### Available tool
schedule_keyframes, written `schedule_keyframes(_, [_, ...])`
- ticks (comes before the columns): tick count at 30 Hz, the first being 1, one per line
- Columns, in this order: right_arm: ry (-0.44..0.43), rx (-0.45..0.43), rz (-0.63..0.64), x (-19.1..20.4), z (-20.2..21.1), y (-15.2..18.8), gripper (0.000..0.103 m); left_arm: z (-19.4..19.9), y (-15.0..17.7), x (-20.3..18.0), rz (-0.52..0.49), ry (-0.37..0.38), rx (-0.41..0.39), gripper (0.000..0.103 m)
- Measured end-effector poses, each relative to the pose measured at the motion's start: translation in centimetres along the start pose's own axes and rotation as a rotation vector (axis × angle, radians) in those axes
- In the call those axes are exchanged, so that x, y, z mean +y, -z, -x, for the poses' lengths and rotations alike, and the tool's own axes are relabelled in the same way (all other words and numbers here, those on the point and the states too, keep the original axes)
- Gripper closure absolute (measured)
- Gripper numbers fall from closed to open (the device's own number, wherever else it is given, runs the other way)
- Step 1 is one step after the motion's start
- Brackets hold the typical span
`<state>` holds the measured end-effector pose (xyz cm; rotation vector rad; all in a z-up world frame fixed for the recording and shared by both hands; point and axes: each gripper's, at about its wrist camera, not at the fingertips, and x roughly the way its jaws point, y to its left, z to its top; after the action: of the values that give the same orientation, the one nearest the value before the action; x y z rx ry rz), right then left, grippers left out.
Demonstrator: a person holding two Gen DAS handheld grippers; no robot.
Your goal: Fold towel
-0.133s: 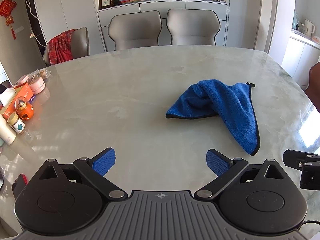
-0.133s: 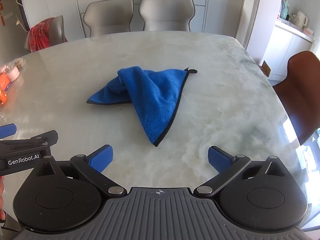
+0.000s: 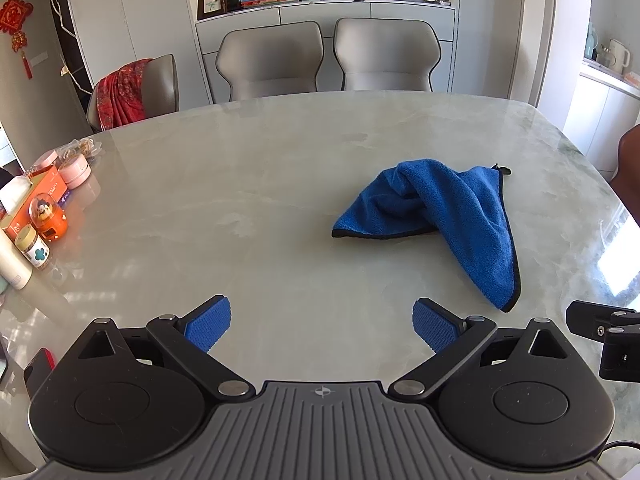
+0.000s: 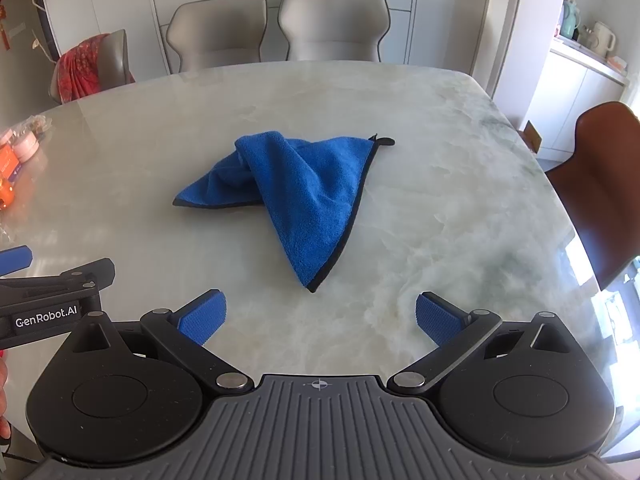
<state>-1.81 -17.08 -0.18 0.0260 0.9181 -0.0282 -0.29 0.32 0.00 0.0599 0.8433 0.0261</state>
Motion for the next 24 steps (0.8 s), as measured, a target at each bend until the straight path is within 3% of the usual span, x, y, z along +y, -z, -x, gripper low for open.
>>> schedule_keyframes(24, [0.002,0.011,0.013,0.0,-0.5,-0.1,0.001,0.2,-0.7,1.2,-0.01,0.006,0.012,0.003])
